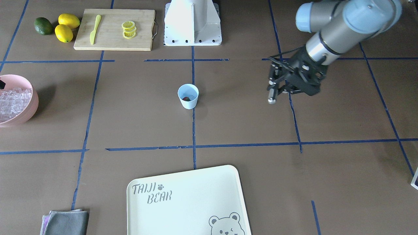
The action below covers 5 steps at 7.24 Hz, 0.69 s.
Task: Mash ice and strawberries in cup
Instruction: 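Carry the metal rod upright over the blue cup with the left gripper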
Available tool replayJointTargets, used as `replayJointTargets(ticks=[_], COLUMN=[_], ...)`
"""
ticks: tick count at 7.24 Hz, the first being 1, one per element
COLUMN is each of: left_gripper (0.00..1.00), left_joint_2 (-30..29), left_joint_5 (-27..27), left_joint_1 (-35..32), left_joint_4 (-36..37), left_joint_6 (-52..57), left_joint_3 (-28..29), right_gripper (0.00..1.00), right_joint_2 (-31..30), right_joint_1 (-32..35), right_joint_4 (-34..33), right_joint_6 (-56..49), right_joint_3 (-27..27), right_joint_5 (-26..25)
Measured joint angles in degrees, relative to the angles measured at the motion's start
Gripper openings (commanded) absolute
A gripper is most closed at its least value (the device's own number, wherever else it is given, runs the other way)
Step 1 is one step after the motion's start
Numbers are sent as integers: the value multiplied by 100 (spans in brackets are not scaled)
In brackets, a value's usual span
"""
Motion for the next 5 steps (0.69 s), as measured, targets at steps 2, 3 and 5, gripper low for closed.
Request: replayJointTargets(ticks=[2, 3, 5], left_gripper=[0, 0, 0], left_joint_2=[-435, -445, -636], left_joint_5=[2323, 3844, 5405], left_joint_1=[1189, 1878, 2453], left_joint_4=[-1370, -2294, -3589], left_joint_6=[-471, -495, -228], left_joint_3=[11, 202, 517], right_gripper=[100, 100, 100], right_joint_2=[-283, -455, -608], right_joint_1=[411, 509, 569], right_joint_4=[-4, -4, -4], right_joint_6=[-83, -132, -264], right_joint_3=[193, 331, 413], right_joint_5=[148, 164, 164])
